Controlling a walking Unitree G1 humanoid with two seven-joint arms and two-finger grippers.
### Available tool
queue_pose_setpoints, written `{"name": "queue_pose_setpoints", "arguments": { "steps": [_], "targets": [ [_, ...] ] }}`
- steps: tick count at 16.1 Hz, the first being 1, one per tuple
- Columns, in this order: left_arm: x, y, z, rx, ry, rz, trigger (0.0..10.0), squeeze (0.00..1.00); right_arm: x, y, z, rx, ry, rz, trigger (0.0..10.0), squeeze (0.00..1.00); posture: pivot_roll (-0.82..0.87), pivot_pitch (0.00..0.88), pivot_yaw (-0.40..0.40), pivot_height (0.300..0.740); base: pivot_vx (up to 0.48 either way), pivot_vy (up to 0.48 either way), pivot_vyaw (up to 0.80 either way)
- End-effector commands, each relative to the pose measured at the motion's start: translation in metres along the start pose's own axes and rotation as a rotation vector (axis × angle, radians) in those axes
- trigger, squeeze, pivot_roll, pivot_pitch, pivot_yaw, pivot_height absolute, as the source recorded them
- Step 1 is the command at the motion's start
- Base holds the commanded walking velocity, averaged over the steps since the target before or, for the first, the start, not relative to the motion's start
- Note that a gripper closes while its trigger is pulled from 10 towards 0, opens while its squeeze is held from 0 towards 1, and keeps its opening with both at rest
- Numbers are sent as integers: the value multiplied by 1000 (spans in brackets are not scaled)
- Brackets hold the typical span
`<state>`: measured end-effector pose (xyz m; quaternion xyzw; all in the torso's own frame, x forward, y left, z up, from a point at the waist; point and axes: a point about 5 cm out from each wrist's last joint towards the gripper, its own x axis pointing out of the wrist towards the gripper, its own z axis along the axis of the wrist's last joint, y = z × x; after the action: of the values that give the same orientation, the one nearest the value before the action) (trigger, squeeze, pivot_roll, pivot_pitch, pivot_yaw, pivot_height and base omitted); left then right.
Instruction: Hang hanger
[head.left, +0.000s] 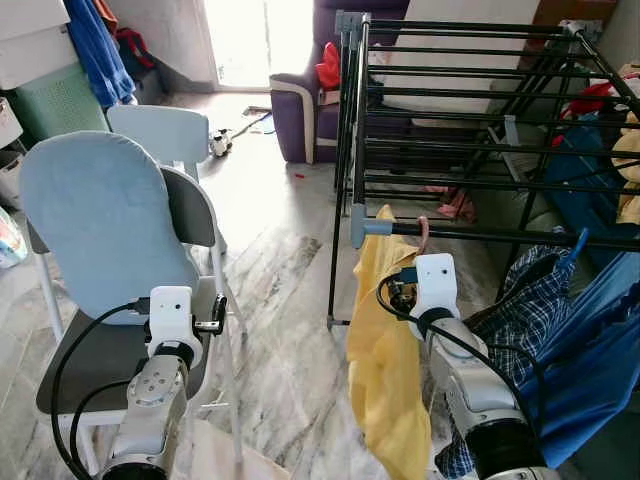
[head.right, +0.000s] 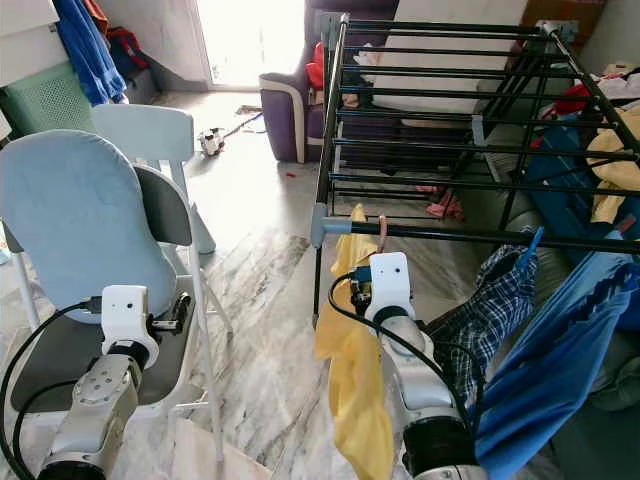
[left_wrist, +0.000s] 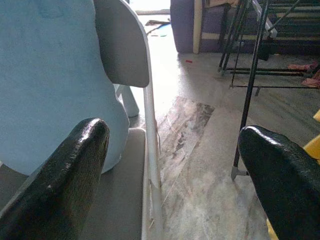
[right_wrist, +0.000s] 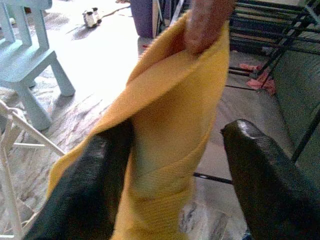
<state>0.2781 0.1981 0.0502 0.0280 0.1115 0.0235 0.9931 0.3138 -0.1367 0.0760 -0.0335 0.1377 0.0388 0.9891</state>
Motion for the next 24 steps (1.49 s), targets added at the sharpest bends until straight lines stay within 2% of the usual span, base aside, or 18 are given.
{"name": "queue_pose_setpoints", "arguments": {
  "steps": [1, 4, 6, 9, 10, 11, 14, 17, 18, 21, 24],
  "targets": [
    [0, 1, 3, 20, -9, 4, 10000, 0, -2, -5, 10, -5, -61, -28, 10000, 1000, -72, 0, 6, 740, 0, 0, 0],
    [0, 0, 4, 26, -12, 5, 10000, 0, -8, -8, 16, -21, -128, -48, 10000, 1000, -73, 0, 3, 740, 0, 0, 0],
    [-1, 0, 4, 28, -17, 7, 10000, 0, -10, -10, 24, -71, -213, -48, 10000, 1000, -72, 0, -1, 740, 0, 0, 0],
    [-3, 1, 8, 28, -44, 14, 10000, 0, -4, -13, 27, -86, -241, -39, 10000, 1000, -61, 0, -2, 740, 0, 0, 0],
    [-6, 2, 11, 11, -68, 16, 10000, 0, -3, -10, 26, -66, -270, 7, 10000, 1000, -46, 0, -11, 740, 0, 0, 0],
    [-11, 2, 14, -10, -100, 19, 10000, 0, -4, -11, 18, -26, -245, 3, 10000, 1000, -39, 0, -16, 740, 0, 0, 0],
    [-29, 0, 9, -20, -109, 59, 10000, 0, -6, -11, 17, -33, -273, 16, 10000, 1000, -37, 0, -18, 740, 0, 0, 0],
    [-30, 1, 15, -2, -137, 84, 10000, 0, -4, -11, 17, -28, -282, 31, 10000, 980, -33, 0, -25, 740, 0, 0, 0],
    [-30, 2, 15, -4, -135, 88, 10000, 0, -4, -9, 18, -31, -286, 41, 10000, 890, -40, 0, -26, 740, 0, 0, 0],
    [-30, -2, 10, -7, -101, 64, 10000, 0, -4, -12, 13, -12, -277, 34, 10000, 482, -41, 0, -19, 740, 0, 0, 0],
    [-27, -5, 8, 1, -87, 38, 10000, 0, -3, -13, 10, -13, -259, 16, 10000, 455, -44, 0, -8, 740, -87, 0, 0]
  ]
}}
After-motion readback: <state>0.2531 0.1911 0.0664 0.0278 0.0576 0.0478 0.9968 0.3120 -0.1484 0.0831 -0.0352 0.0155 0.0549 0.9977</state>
